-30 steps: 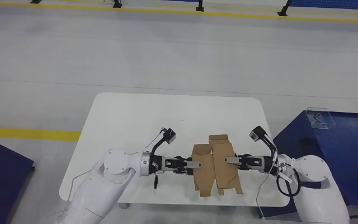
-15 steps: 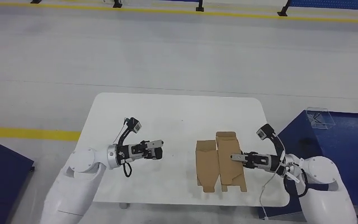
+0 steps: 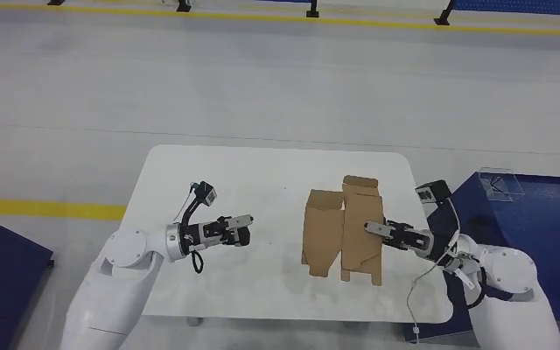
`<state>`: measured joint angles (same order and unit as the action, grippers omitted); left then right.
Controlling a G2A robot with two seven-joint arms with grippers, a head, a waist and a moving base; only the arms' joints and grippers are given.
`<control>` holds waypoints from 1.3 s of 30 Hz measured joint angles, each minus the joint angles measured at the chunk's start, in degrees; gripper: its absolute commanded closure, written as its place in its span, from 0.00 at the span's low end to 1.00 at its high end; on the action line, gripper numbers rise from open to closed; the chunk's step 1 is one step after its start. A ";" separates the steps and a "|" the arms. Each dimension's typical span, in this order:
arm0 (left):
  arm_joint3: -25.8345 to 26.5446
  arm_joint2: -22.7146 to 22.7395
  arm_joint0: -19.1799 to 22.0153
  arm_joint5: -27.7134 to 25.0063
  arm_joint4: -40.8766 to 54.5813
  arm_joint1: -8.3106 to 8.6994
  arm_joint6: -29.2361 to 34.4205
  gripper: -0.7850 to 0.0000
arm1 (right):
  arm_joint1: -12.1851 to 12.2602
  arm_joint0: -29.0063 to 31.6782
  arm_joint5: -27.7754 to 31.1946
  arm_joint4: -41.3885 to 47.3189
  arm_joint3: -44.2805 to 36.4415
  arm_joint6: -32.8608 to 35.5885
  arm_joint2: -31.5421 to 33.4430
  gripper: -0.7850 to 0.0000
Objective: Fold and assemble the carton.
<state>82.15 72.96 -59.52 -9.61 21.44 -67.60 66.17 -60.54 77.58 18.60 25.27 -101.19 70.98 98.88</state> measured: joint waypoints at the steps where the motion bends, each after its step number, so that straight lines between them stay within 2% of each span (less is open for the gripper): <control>1: 0.00 0.00 0.00 0.00 0.00 0.00 0.00 0.00 | -0.01 0.31 1.45 0.89 -2.14 -1.14 0.55 1.00; 4: 0.00 0.00 0.00 0.00 0.00 0.00 0.00 0.00 | 0.02 0.49 2.63 1.88 -7.81 -3.33 1.18 1.00; 11: 0.00 0.00 0.00 0.00 0.00 0.00 0.00 0.00 | 0.22 -3.13 0.11 -0.53 -17.92 -7.58 -1.10 1.00; 19: 0.00 0.00 0.00 0.00 0.00 0.00 0.00 0.00 | 0.33 -9.12 -1.24 -1.74 -16.58 -11.14 -4.86 1.00; 33: 0.00 0.00 0.00 0.00 0.00 0.00 0.00 0.00 | 0.43 -9.65 -1.27 -1.61 -16.07 -12.07 -5.01 1.00; 36: 0.00 0.00 0.00 0.00 0.00 0.00 0.00 0.00 | 0.44 -8.56 -6.01 2.80 -15.48 -13.80 -4.70 1.00; 39: 0.00 0.00 0.00 0.00 0.00 0.00 0.00 0.00 | 0.55 -8.93 -13.60 11.05 -13.45 -14.09 -3.91 1.00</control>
<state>82.15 72.96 -59.51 -9.61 21.43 -67.60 66.17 -59.98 68.65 5.01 36.31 -114.64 56.88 94.96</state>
